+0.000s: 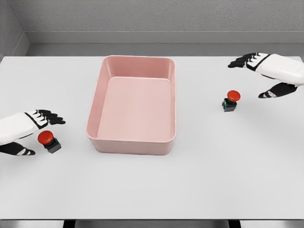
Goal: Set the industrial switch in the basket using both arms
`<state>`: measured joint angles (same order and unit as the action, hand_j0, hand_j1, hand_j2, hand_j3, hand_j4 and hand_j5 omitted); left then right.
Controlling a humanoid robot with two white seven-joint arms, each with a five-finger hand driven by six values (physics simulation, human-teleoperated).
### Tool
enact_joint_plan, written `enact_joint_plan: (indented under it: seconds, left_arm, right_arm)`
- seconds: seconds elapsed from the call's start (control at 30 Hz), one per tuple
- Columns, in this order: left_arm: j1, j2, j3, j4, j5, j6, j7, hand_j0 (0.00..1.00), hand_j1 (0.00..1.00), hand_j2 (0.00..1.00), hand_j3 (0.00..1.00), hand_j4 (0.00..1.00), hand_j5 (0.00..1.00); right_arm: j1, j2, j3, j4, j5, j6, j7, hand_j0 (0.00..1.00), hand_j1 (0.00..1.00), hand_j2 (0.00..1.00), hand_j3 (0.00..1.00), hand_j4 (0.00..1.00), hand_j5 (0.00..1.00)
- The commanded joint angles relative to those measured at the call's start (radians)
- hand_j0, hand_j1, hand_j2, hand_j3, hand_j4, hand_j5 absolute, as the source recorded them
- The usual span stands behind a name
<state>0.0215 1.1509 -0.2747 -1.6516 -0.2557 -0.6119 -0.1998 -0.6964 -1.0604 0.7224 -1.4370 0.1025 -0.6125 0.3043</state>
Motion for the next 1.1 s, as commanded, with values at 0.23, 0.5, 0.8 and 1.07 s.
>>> enact_joint_plan:
  seconds: [0.23, 0.5, 0.8, 1.07]
  left_arm:
    - [0.000, -0.042, -0.001, -0.001, -0.010, 0.001, -0.001, 1.00, 1.00, 1.00, 1.00, 1.00, 1.00]
    - [0.000, -0.053, -0.003, 0.010, -0.033, 0.001, -0.001, 1.00, 1.00, 1.00, 1.00, 1.00, 1.00]
    - [0.000, -0.066, -0.001, 0.033, -0.054, 0.001, -0.001, 1.00, 1.00, 1.00, 1.00, 1.00, 1.00]
    - [0.000, -0.103, -0.001, 0.036, -0.074, 0.001, -0.001, 1.00, 1.00, 1.00, 1.00, 1.00, 1.00]
  right_arm:
    - [-0.020, -0.027, 0.022, -0.039, -0.006, 0.002, -0.001, 1.00, 1.00, 1.00, 1.00, 1.00, 1.00]
    - [-0.020, 0.016, 0.084, -0.034, -0.007, 0.002, 0.009, 1.00, 1.00, 1.00, 1.00, 1.00, 1.00]
    - [-0.018, 0.088, 0.100, 0.015, -0.003, 0.002, 0.026, 1.00, 1.00, 1.00, 1.00, 1.00, 1.00]
    - [-0.020, 0.102, 0.118, 0.076, 0.003, 0.002, 0.044, 1.00, 1.00, 1.00, 1.00, 1.00, 1.00]
